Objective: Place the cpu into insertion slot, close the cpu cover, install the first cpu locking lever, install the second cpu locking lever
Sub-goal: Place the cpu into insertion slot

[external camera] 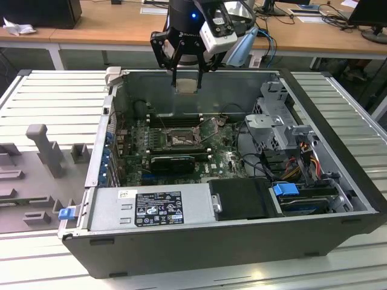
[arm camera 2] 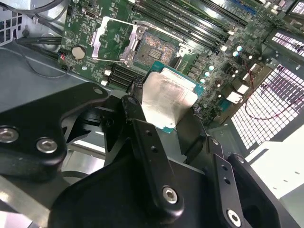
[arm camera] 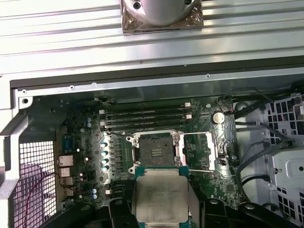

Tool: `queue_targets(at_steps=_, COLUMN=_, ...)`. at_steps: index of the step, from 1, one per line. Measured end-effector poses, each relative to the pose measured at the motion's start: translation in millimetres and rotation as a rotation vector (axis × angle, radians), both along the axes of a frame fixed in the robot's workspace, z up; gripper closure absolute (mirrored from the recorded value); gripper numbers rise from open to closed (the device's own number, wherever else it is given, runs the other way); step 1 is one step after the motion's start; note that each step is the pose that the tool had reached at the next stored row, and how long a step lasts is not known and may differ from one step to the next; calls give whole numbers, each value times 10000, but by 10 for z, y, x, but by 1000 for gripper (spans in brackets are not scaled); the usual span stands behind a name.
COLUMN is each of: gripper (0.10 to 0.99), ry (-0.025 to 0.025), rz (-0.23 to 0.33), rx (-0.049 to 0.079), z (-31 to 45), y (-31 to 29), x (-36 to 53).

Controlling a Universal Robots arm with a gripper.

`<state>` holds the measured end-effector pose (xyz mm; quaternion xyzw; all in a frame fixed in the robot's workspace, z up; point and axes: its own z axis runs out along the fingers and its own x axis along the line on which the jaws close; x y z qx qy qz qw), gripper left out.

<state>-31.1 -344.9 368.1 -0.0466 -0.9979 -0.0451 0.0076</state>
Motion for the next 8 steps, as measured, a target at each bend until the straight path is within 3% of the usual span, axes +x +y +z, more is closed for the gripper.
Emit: queue_targets(at_steps=8, gripper=557, ry=-1, rz=-108, rx=1, z=-2, y=0, x=0)
